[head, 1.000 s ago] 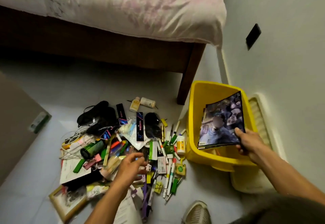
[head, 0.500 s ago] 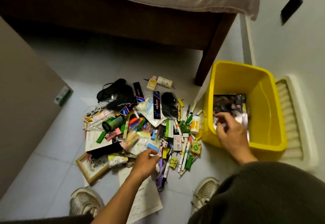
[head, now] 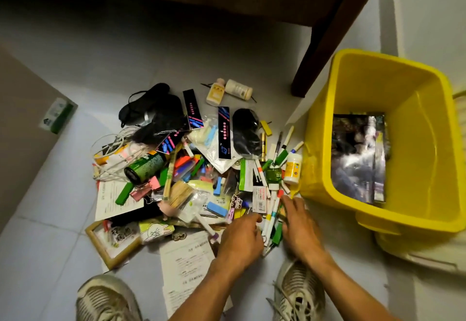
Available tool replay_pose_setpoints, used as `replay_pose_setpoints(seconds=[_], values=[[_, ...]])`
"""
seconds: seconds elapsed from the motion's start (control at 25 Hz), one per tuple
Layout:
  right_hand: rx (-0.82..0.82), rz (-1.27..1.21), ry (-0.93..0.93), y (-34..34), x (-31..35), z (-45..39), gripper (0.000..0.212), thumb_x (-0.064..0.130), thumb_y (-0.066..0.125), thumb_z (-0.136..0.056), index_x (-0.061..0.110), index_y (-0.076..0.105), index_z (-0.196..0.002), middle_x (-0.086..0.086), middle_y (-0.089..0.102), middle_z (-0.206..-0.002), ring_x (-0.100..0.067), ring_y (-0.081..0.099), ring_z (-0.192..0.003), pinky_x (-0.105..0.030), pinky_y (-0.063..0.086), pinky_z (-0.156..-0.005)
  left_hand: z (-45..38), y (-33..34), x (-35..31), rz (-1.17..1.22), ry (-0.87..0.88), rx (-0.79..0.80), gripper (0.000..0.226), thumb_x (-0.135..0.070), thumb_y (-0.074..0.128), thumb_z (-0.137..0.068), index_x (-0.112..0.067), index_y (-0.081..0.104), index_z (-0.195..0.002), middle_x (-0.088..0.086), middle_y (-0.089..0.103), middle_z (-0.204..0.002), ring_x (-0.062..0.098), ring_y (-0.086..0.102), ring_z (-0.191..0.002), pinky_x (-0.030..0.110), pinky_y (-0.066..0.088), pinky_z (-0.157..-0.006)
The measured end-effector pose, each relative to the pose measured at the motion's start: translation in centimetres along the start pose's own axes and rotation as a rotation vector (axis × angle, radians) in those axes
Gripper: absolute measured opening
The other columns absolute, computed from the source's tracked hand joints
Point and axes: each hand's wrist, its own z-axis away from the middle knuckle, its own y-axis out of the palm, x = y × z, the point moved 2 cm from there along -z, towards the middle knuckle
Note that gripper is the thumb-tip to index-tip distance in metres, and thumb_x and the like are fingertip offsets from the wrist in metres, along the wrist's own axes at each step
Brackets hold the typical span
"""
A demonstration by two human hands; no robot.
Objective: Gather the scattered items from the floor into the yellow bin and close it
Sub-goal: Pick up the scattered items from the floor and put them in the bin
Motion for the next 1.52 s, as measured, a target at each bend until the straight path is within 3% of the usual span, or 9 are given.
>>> replay_pose_setpoints(seconds=[0.2, 0.36, 0.6, 0.8, 1.04, 1.16, 1.24, 1.4, 1.52], values=[[-0.187, -0.321, 0.04, -1.0, 0.0, 1.2, 0.056, 0.034, 0.067, -0.085, 0.025, 0.045, -0.136, -0.003, 0.057, -0.126, -0.025, 0.059, -0.109, -0.035, 0.051, -0.085, -2.9, 3.1, -1.3, -0.21, -0.019, 0.012, 0.04, -0.035, 0.05, -0.093, -0.019, 0.04, -0.128, 0.009, 0.063, -0.114, 0.03, 0.057, -0.104, 0.041, 0.045, -0.087], [-0.349, -0.745, -0.094, -6.3, 0.7, 6.8, 0.052, 0.052, 0.073, -0.074, 0.045, 0.051, -0.12, 0.013, 0.064, -0.082, -0.008, 0.061, -0.065, -0.015, 0.047, -0.056, -2.7, 4.5, -1.8, -0.302, -0.051, -0.035, 0.045, -0.03, 0.057, -0.091, -0.024, 0.033, -0.128, 0.007, 0.065, -0.109, 0.029, 0.057, -0.101, 0.038, 0.04, -0.089], [-0.773, -0.857, -0.104, -16.7, -1.6, 7.0, 0.046, 0.032, 0.078, -0.081, 0.032, 0.052, -0.118, 0.017, 0.064, -0.1, 0.002, 0.063, -0.071, -0.006, 0.046, -0.054, -0.1, 3.0, -1.7, 0.122, -0.07, -0.052, 0.022, -0.026, 0.067, -0.085, -0.025, 0.061, -0.106, -0.008, 0.068, -0.099, -0.003, 0.056, -0.075, 0.006, 0.044, -0.061], [-0.669, -0.64, 0.138, -18.4, -2.9, 5.7, 0.054, 0.026, 0.067, -0.09, 0.02, 0.043, -0.138, -0.008, 0.05, -0.137, -0.028, 0.055, -0.117, -0.04, 0.051, -0.087, 2.2, -2.6, -3.5, 0.58, -0.229, -0.15, 0.004, -0.024, 0.07, -0.088, -0.023, 0.067, -0.088, -0.004, 0.074, -0.084, 0.013, 0.07, -0.082, 0.036, 0.058, -0.076], [-0.113, -0.91, -0.239, -15.3, 3.7, 8.0, 0.027, 0.032, 0.057, -0.097, 0.047, 0.053, -0.119, 0.009, 0.066, -0.092, -0.008, 0.065, -0.075, -0.029, 0.058, -0.062, 1.7, -9.1, -13.7, 0.9, 0.104, 0.005, 0.008, -0.022, 0.071, -0.088, -0.021, 0.07, -0.096, 0.002, 0.076, -0.086, 0.014, 0.073, -0.079, 0.022, 0.056, -0.064], [-0.211, -1.182, -0.078, -16.8, 2.9, 7.2, 0.02, 0.022, 0.048, -0.102, 0.023, 0.061, -0.116, 0.001, 0.06, -0.064, -0.012, 0.054, -0.05, -0.026, 0.048, -0.046, 1.1, -9.7, -17.0, 0.914, 0.163, 0.136, 0.024, -0.026, 0.07, -0.088, -0.025, 0.066, -0.112, 0.001, 0.075, -0.1, 0.017, 0.072, -0.092, 0.028, 0.059, -0.078], [-0.309, -1.257, 0.059, -19.4, 1.2, 6.2, 0.023, 0.023, 0.047, -0.102, 0.01, 0.058, -0.118, 0.0, 0.064, -0.072, -0.011, 0.056, -0.052, -0.026, 0.047, -0.045, 0.6, -9.6, -16.5, 0.964, 0.105, 0.102, 0.025, -0.027, 0.069, -0.089, -0.027, 0.065, -0.114, 0.001, 0.072, -0.105, 0.018, 0.071, -0.094, 0.028, 0.059, -0.077], [-0.473, -0.817, 0.26, -21.0, -1.0, 5.0, 0.045, 0.028, 0.055, -0.098, 0.01, 0.045, -0.138, -0.011, 0.06, -0.129, -0.03, 0.063, -0.104, -0.038, 0.052, -0.077, 0.8, -7.8, -10.8, 0.86, -0.144, 0.001, 0.017, -0.022, 0.063, -0.092, -0.025, 0.065, -0.108, 0.004, 0.07, -0.106, 0.016, 0.069, -0.089, 0.025, 0.052, -0.066], [-0.732, -0.623, 0.028, -17.4, 0.6, 7.0, 0.032, 0.017, 0.057, -0.096, 0.014, 0.053, -0.128, 0.003, 0.063, -0.112, -0.015, 0.064, -0.091, -0.018, 0.048, -0.066, 1.8, -4.9, -4.8, 0.619, -0.259, -0.014, 0.017, -0.022, 0.061, -0.093, -0.025, 0.063, -0.11, -0.004, 0.067, -0.104, 0.01, 0.065, -0.089, 0.024, 0.051, -0.067]])
